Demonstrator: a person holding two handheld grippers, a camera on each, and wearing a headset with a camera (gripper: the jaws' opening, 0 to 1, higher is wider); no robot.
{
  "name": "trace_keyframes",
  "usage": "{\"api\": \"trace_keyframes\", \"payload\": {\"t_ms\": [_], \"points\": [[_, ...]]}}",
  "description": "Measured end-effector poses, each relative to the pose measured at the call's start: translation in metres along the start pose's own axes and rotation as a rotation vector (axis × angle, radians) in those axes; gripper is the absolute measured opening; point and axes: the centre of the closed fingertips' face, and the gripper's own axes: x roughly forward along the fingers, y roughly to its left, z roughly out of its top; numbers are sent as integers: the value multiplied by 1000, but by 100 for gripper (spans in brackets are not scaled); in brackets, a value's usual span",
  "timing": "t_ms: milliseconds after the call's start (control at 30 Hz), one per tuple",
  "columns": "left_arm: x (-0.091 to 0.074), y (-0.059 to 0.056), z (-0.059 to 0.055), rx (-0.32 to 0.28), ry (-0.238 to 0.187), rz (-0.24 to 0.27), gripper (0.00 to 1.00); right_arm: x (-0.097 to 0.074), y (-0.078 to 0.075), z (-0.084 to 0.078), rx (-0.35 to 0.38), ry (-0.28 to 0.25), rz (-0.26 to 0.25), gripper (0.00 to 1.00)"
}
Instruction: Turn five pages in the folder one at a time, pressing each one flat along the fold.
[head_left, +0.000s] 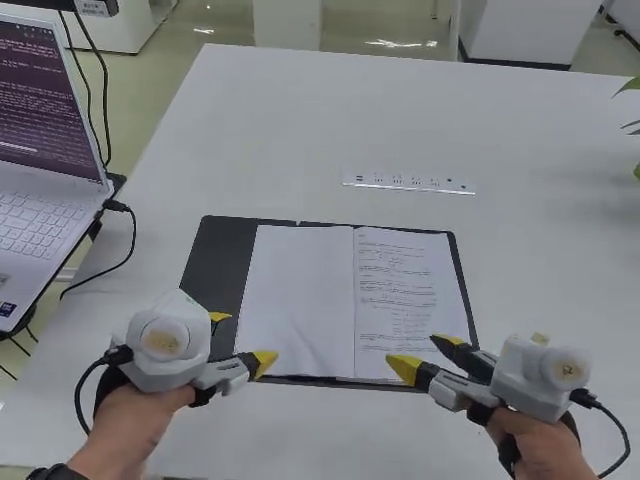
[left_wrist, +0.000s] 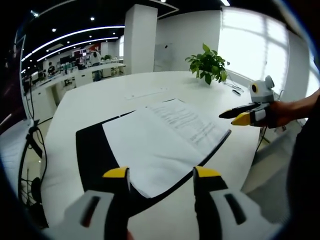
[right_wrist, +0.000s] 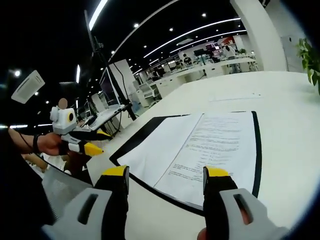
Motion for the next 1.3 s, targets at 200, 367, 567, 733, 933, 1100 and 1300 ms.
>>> {"api": "trace_keyframes", "payload": {"t_ms": [200,367,567,733,933,1100,1300], "points": [[-19,6,-1,4,-1,-3,58,-25,-12,9,-10,-26,-35,63],[-36,15,-7,-11,-9,18,62,-47,-23,14,-1,-49,-83,65],[-50,18,-13,-41,-7,30,68,-70,-30,8,-8,-36,-136,71],[-56,17,-12,-71,-19,44,71,-82,-29,0,-4,-20,-159,73],[-55,12,-12,-83,-15,32,72,-85,-27,-8,-8,10,-173,77],[-51,10,-9,-66,-4,16,72,-84,-24,-7,0,2,-169,77],[-45,9,-4,-57,-3,7,72,-87,-24,-10,27,6,-174,76]]}}
